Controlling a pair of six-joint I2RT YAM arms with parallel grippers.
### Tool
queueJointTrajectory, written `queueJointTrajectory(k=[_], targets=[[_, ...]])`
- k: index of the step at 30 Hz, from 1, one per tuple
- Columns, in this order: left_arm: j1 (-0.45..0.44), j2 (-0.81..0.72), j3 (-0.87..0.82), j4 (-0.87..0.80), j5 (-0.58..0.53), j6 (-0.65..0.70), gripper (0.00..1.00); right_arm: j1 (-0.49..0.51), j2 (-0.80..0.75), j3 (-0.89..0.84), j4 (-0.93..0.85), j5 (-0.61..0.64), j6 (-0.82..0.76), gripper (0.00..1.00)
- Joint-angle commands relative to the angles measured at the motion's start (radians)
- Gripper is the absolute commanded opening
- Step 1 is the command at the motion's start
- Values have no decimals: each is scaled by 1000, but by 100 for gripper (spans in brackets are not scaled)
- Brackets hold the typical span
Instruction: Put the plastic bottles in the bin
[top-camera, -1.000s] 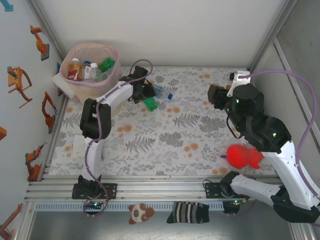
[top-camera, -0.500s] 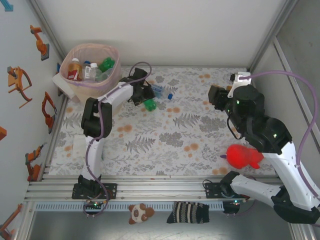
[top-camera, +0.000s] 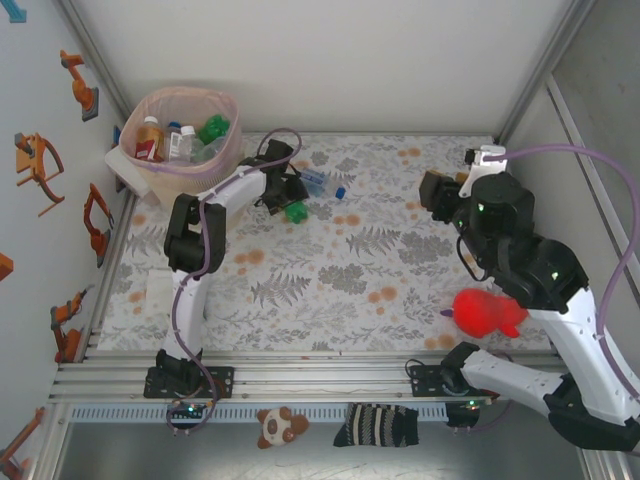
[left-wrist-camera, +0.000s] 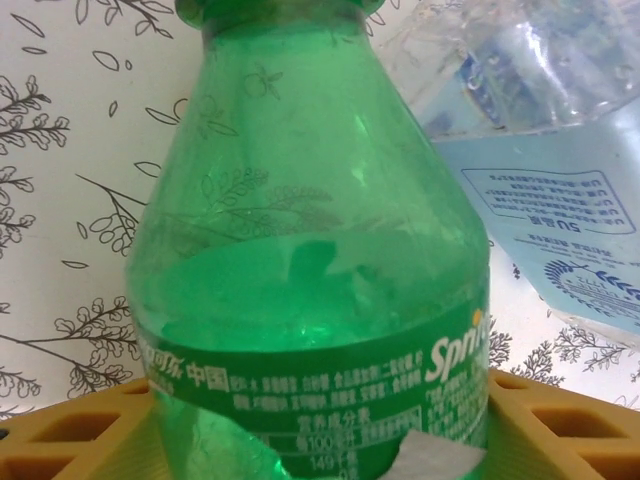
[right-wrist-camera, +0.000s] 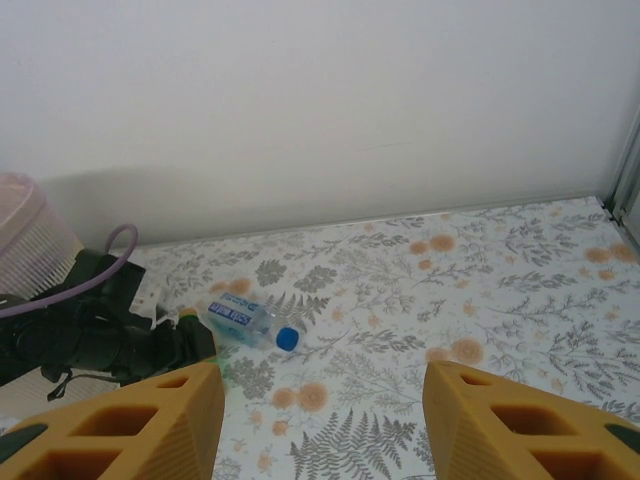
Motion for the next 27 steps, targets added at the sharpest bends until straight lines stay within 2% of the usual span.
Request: queueJointTrajectory(k=[1, 12, 27], targets=[[6, 14, -5, 3, 12, -13, 66, 5, -18, -11, -7, 31, 19, 54], [-1, -76, -23, 4, 0, -5, 59, 5, -32, -8, -18, 47, 16, 54], [-13, -325, -5, 6, -12, -6, 58, 5, -31, 9, -29, 66, 6, 54]])
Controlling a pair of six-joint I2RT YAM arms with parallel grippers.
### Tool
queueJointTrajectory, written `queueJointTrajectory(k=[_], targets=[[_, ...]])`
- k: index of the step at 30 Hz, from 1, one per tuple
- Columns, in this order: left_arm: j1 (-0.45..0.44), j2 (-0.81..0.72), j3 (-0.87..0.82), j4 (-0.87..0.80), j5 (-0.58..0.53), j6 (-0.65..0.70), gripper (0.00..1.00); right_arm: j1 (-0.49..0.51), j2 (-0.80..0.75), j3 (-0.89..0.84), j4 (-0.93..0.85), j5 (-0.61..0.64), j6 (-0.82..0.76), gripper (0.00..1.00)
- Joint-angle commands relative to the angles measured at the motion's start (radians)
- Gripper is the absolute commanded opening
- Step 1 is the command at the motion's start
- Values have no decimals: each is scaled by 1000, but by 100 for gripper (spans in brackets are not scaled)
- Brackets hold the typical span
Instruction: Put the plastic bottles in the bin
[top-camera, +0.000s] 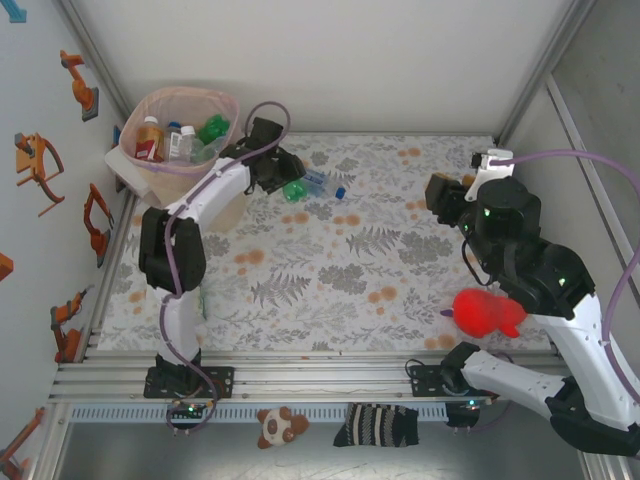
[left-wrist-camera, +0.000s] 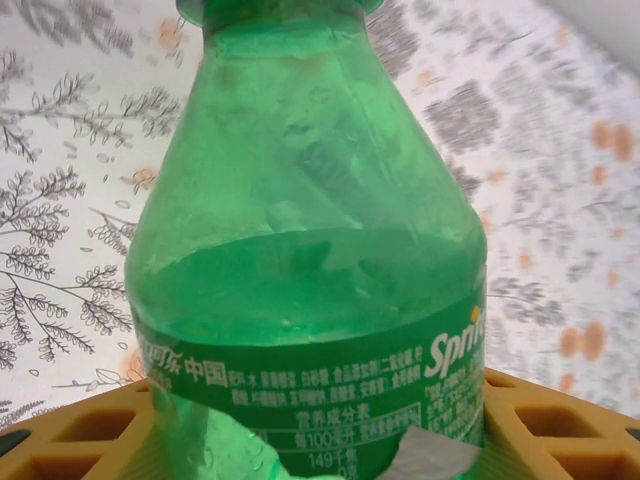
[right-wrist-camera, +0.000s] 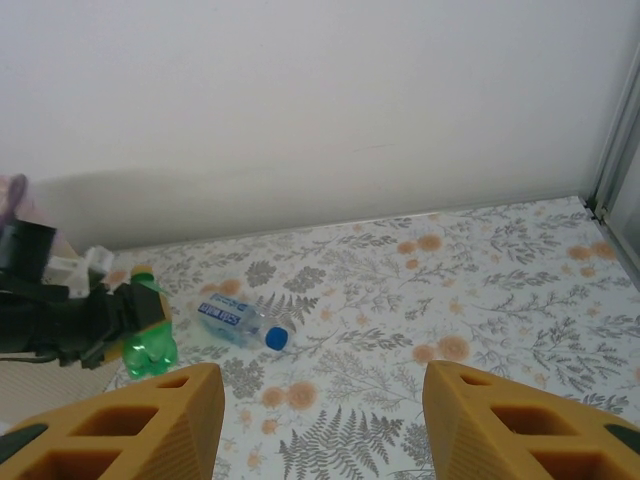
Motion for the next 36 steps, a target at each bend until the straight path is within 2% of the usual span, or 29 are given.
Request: queueJointTrajectory(k=[1, 7, 13, 22, 28, 36], targets=[[-4, -74, 40, -1, -4, -5, 58, 5, -6, 14, -7, 42, 6, 54], [-4, -148, 119, -9, 6, 0, 57, 5, -4, 19, -8, 45, 1, 54], [10, -213, 213, -52, -41, 38, 57, 5, 1, 21, -5, 41, 1, 54], [138, -262, 320, -115, -58, 45, 57, 6, 28, 36, 10, 24, -11, 54], [254, -263, 322, -90, -52, -51, 57, 5, 43, 40, 19, 10, -11, 54], [332, -250, 254, 2, -112, -230, 58, 6, 43, 32, 19, 12, -4, 54]])
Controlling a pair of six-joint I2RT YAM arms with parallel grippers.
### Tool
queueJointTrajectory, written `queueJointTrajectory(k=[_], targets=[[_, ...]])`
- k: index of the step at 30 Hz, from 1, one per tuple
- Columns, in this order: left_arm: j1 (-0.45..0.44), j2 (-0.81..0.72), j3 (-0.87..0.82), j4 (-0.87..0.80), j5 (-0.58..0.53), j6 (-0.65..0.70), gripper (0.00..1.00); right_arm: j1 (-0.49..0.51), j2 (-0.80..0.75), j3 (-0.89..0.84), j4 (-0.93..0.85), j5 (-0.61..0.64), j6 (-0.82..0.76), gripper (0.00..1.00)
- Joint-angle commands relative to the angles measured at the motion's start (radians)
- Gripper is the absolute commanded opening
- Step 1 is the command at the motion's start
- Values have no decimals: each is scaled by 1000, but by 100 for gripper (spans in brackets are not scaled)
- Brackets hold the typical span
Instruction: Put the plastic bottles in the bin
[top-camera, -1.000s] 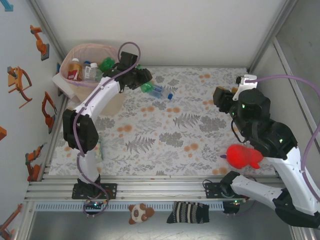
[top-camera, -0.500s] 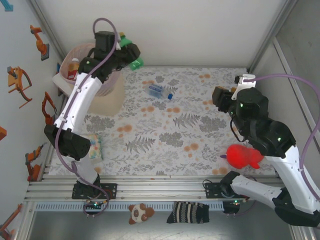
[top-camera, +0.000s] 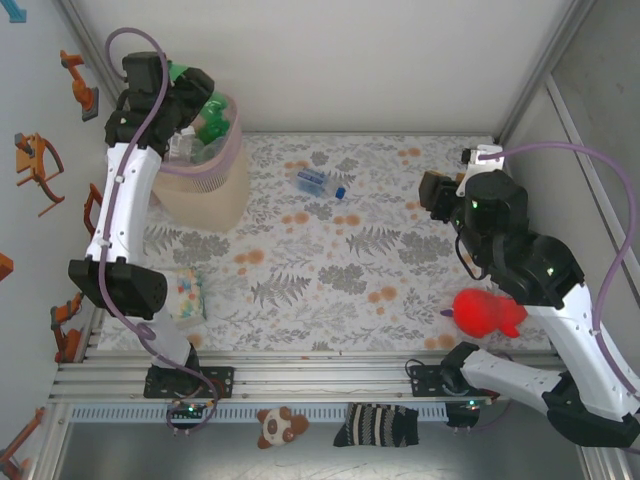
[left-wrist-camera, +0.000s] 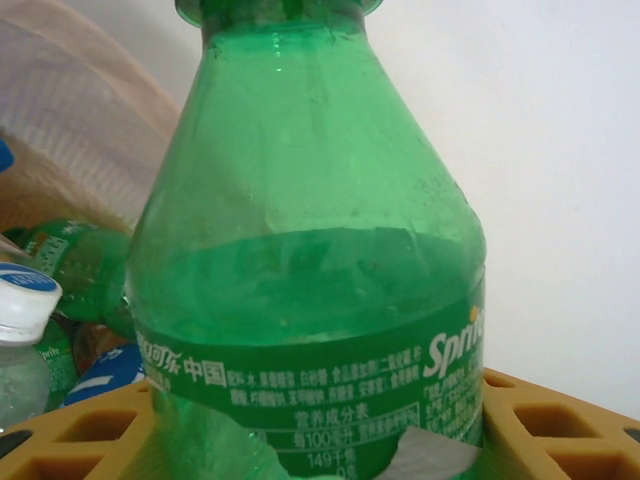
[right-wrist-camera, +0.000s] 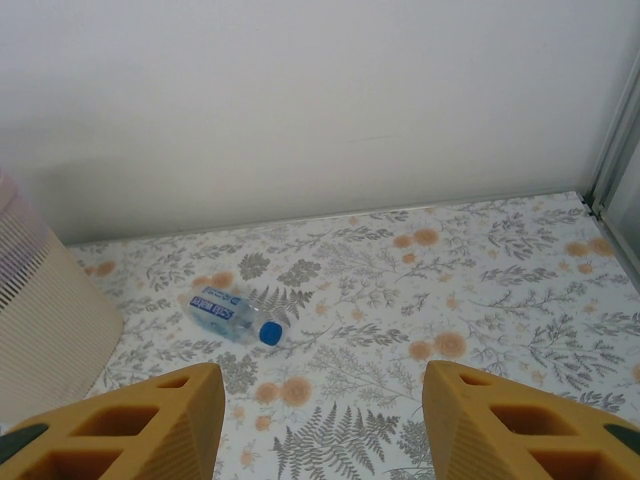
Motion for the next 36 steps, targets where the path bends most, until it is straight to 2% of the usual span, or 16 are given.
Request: queueJointTrajectory(k=[1, 6, 13, 20, 29, 36], targets=[[21, 2, -32, 58, -55, -127, 58, 6, -4, 23, 16, 13, 0, 54], [46, 35, -53, 112, -108, -250, 58, 5, -9, 17, 13, 19, 1, 54], [59, 136, -16, 186, -36, -407, 60, 5, -16, 5, 10, 34, 1, 54], [57, 189, -25, 216, -21, -533, 64, 5, -21, -2, 11, 51, -12, 54], [52, 151, -55, 225, -61, -567, 76, 5, -35, -7, 4, 67, -17, 54], [52, 76, -93, 248, -80, -557, 77, 4, -39, -9, 2, 67, -13, 54]])
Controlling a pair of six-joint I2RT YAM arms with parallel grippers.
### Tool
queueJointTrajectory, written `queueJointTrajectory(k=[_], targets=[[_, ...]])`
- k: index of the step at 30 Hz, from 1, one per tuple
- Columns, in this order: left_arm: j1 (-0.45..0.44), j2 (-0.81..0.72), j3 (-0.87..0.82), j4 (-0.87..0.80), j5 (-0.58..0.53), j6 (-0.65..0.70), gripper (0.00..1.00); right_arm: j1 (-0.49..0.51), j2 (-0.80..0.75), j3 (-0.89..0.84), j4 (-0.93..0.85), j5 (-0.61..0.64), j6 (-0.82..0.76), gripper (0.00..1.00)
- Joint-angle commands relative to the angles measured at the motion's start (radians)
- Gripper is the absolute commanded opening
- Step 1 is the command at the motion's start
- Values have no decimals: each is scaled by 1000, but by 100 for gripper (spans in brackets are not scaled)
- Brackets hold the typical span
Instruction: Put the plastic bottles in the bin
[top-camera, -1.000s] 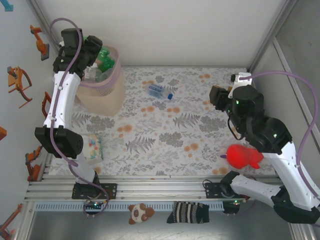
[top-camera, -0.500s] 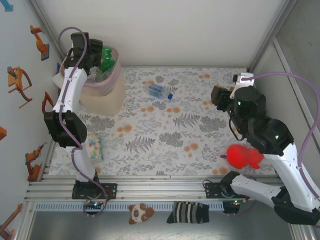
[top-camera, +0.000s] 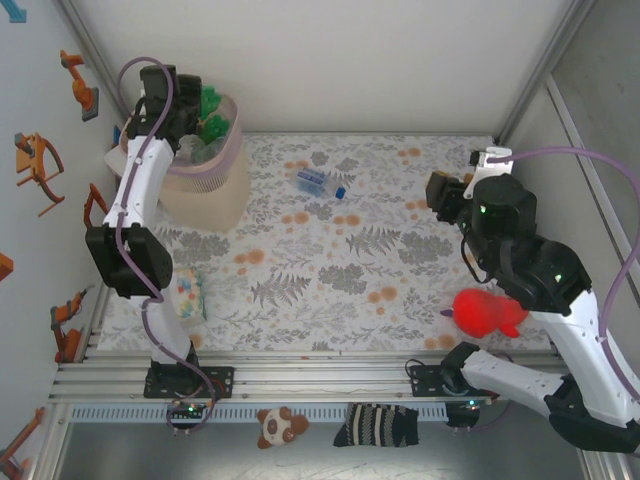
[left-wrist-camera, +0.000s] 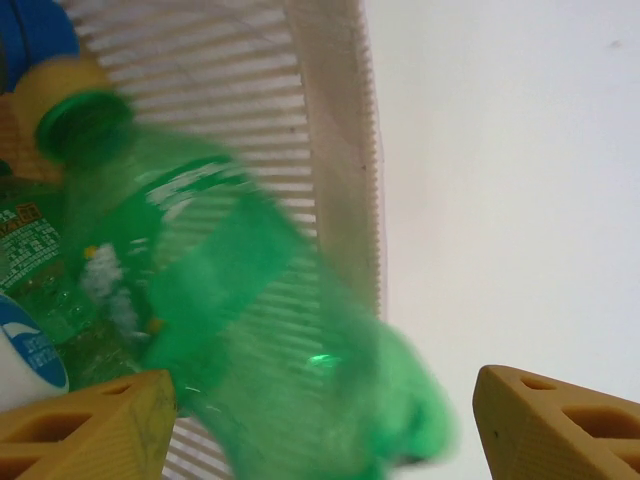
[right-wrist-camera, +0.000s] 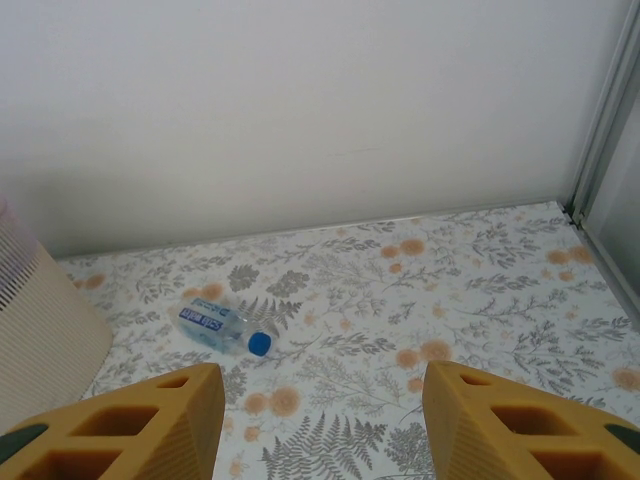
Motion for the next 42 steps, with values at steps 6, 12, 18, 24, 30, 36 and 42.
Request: queueJointTrajectory(k=[6, 12, 18, 24, 30, 36, 42], targets=[[-6, -139, -34, 78, -15, 19, 76, 5, -8, -6, 2, 27, -1, 54], [-6, -137, 14, 103, 29, 97, 71, 6, -10, -9, 3, 23, 4, 54], [11, -21, 193, 45, 161, 175, 64, 5, -15, -14, 1, 20, 12, 54], [37, 154, 474, -89, 242, 252, 60, 5, -19, -12, -10, 16, 27, 54], [79, 236, 532, -146, 277, 264, 56, 5, -21, -13, -13, 22, 32, 54], [109, 206, 368, -137, 279, 271, 55, 5, -7, -8, -13, 17, 31, 54], [149, 146, 129, -53, 274, 234, 55, 5, 6, -2, -10, 8, 30, 54]])
